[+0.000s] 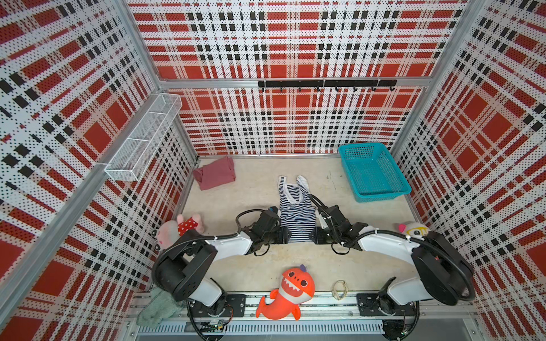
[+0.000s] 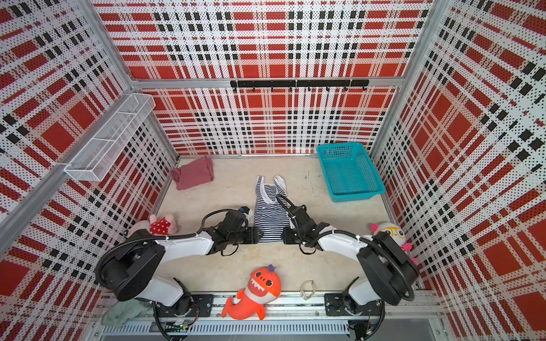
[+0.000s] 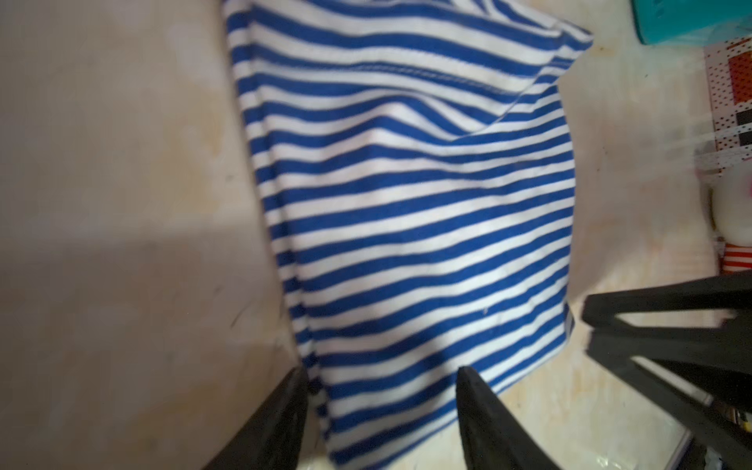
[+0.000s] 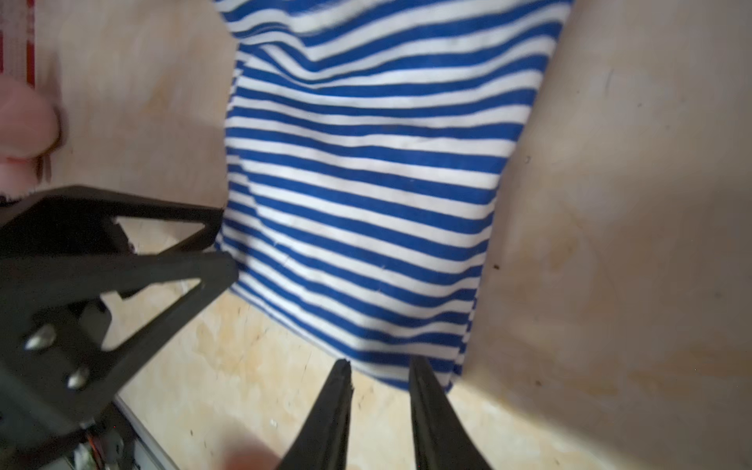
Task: Fold and stack tank tops
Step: Move the tank top to the center of the table, then smooth out the tank top at the center of the table.
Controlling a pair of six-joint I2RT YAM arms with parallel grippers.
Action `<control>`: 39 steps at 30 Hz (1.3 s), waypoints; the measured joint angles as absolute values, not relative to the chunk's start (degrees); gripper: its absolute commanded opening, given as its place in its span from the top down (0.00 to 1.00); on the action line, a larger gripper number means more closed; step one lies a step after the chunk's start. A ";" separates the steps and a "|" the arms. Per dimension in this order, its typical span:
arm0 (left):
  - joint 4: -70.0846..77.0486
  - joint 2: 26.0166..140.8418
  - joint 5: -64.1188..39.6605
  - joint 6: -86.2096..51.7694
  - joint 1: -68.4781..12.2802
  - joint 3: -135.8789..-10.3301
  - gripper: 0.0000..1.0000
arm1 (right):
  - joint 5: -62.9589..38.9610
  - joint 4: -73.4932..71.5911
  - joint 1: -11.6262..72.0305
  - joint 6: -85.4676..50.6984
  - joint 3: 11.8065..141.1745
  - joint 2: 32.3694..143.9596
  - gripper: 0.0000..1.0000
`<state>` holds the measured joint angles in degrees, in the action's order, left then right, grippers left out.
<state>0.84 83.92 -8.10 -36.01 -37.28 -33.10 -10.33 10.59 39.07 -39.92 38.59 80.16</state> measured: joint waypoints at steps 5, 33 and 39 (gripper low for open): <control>-3.05 80.71 -8.51 -34.04 -30.52 -37.89 0.35 | -10.52 13.96 32.56 -36.25 42.52 76.29 0.56; 2.31 101.71 -10.33 -23.66 -28.95 -53.12 0.59 | -21.43 -0.71 23.44 -28.38 49.69 99.02 0.55; 2.07 104.03 -10.52 -23.40 -29.08 -53.87 0.72 | -21.54 -1.61 23.38 -28.10 52.03 101.80 0.58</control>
<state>2.07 104.03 -10.52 -23.40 -29.08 -53.87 -21.54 -1.61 23.38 -28.10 52.03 101.80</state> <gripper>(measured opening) 0.333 0.440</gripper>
